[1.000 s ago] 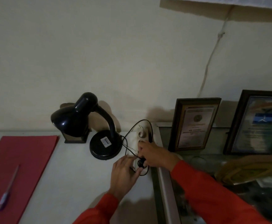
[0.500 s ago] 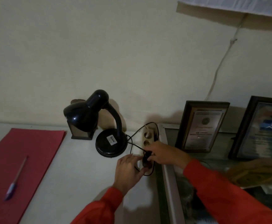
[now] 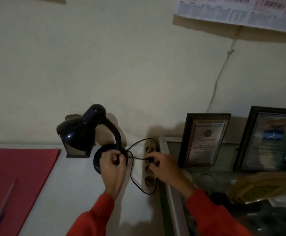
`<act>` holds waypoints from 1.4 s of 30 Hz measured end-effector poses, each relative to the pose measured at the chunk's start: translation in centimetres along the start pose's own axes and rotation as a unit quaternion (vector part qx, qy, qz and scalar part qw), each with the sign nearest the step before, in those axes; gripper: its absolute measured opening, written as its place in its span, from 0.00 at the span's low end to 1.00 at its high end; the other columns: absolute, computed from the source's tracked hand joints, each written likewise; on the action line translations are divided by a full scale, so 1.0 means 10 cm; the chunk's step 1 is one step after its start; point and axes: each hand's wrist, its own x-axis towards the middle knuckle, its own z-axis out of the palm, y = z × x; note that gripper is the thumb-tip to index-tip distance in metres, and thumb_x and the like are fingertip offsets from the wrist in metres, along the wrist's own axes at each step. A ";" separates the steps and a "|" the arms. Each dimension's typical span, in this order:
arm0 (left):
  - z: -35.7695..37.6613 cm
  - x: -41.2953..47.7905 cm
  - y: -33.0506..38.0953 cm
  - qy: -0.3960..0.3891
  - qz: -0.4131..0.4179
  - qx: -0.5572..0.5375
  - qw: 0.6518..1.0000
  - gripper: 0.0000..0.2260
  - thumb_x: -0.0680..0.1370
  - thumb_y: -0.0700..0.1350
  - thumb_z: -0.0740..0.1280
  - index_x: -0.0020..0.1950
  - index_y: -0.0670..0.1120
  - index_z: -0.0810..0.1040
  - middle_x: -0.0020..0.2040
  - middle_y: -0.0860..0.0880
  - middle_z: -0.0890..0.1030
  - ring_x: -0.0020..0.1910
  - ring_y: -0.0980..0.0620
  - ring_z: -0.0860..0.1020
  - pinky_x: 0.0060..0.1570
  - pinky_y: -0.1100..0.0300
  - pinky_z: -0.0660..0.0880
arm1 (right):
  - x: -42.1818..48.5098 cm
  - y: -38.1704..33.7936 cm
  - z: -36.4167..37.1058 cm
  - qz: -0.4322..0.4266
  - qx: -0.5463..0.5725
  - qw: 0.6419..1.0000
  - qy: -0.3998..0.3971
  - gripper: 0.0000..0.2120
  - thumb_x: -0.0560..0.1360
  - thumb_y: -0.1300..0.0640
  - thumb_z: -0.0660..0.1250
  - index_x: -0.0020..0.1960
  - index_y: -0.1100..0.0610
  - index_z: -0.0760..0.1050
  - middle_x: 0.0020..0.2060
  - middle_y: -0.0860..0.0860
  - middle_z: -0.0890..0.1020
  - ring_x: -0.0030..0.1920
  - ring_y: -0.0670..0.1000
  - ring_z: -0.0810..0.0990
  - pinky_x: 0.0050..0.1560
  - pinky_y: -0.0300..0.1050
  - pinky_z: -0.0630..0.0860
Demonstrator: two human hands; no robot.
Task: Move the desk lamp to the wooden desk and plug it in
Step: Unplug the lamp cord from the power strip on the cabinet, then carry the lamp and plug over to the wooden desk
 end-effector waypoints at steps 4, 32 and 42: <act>0.10 0.40 0.02 0.019 -0.076 0.004 0.997 0.21 0.70 0.42 0.74 0.59 0.39 0.70 0.55 0.41 0.74 0.57 0.42 0.74 0.56 0.54 0.69 | 0.06 -0.09 0.08 0.018 0.001 0.999 0.037 0.10 0.79 0.49 0.57 0.45 0.45 0.76 0.29 0.44 0.76 0.27 0.39 0.73 0.27 0.32 0.67; -0.71 0.28 -0.11 -0.210 -0.067 -0.292 0.931 0.19 0.81 0.41 0.46 0.54 0.40 0.77 0.28 0.48 0.67 0.28 0.53 0.67 0.32 0.63 0.67 | 0.26 -0.55 0.01 0.029 0.464 0.878 0.116 0.11 0.75 0.64 0.66 0.52 0.49 0.74 0.47 0.54 0.85 0.29 0.48 0.79 0.33 0.40 0.79; -1.47 0.15 -0.21 -0.201 -0.089 -0.252 0.942 0.20 0.76 0.52 0.52 0.49 0.41 0.78 0.23 0.49 0.70 0.22 0.52 0.67 0.25 0.61 0.69 | 0.10 -0.81 0.08 -0.001 0.425 0.902 0.072 0.11 0.73 0.64 0.67 0.48 0.48 0.77 0.43 0.52 0.83 0.29 0.45 0.79 0.33 0.36 0.78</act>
